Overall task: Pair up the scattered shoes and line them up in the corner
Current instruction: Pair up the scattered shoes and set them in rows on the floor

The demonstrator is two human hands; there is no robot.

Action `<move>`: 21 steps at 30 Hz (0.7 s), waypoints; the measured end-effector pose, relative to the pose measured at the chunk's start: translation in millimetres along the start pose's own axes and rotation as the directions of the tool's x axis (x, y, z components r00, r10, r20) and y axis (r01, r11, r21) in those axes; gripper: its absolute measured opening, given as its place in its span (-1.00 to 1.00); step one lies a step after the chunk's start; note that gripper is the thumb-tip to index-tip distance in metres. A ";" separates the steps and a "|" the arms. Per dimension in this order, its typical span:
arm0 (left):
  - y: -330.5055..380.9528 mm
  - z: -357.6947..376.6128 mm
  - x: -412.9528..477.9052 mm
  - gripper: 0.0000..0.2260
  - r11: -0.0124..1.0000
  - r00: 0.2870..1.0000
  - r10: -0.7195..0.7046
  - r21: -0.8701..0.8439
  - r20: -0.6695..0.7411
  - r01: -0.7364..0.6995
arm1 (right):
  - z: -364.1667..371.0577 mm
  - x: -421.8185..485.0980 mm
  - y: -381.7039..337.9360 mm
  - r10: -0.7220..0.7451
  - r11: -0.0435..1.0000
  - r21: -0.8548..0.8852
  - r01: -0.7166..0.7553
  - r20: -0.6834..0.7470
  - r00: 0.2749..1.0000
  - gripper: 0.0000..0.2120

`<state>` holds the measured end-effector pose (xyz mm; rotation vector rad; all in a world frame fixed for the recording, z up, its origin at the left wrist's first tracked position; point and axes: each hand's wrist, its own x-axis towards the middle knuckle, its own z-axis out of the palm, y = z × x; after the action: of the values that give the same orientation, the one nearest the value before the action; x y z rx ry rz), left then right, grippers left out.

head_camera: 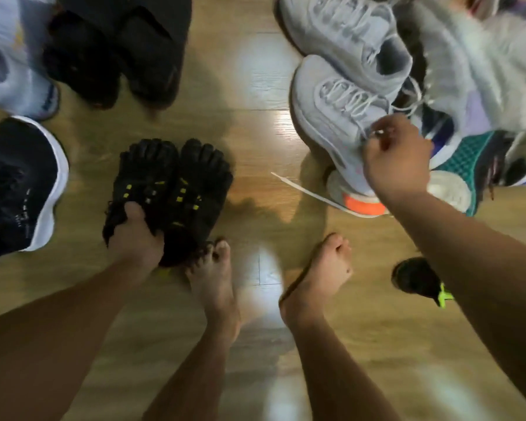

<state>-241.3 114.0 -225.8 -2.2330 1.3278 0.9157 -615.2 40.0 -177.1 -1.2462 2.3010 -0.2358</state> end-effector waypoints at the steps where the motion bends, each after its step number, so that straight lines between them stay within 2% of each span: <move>1: -2.3 -6.8 0.7 -0.66 1.000 0.999 0.017 -0.009 -0.034 -0.018 | -10.7 5.7 8.6 -0.003 0.999 -0.043 0.003 -0.015 1.000 -0.70; 4: -17.4 -27.2 4.8 -0.70 1.000 0.993 0.014 -0.004 -0.118 -0.015 | -27.1 17.3 34.1 0.059 0.986 -0.153 -0.062 -0.020 0.998 -0.62; 7: -34.4 -41.1 19.7 -0.72 0.997 0.987 -0.073 -0.018 -0.142 0.071 | -21.2 23.4 43.6 0.263 0.956 -0.170 -0.238 0.144 0.954 -0.46; 9: -41.2 -48.9 32.0 -0.71 0.993 0.985 -0.119 -0.010 -0.127 0.119 | -10.8 23.0 36.8 0.297 0.951 -0.174 -0.255 0.294 0.908 -0.58; 12: -45.2 -54.8 41.1 -0.69 0.984 0.979 -0.179 -0.037 -0.100 0.176 | 5.1 21.2 7.5 0.213 0.977 -0.065 -0.204 0.384 0.899 -0.80; 15: -39.8 -56.6 40.9 -0.52 0.982 0.994 -0.084 0.175 0.075 0.070 | 32.9 14.3 -28.4 0.177 0.952 0.150 -0.266 0.436 0.882 -0.80; 18: -22.8 -75.7 50.7 -0.32 0.917 0.971 -0.042 0.395 0.237 -0.056 | 69.6 11.3 -80.0 0.212 0.873 0.300 -0.385 0.478 0.852 -0.83; 21: 7.2 -106.4 70.6 -0.51 0.833 0.962 0.032 0.525 0.271 -0.176 | 100.0 28.9 -133.9 0.211 0.854 0.357 -0.378 0.425 0.880 -0.78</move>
<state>-187.7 0.9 -199.4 -1.5655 1.3866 0.7077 -479.0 -50.6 -221.9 -0.6282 1.9325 -0.3423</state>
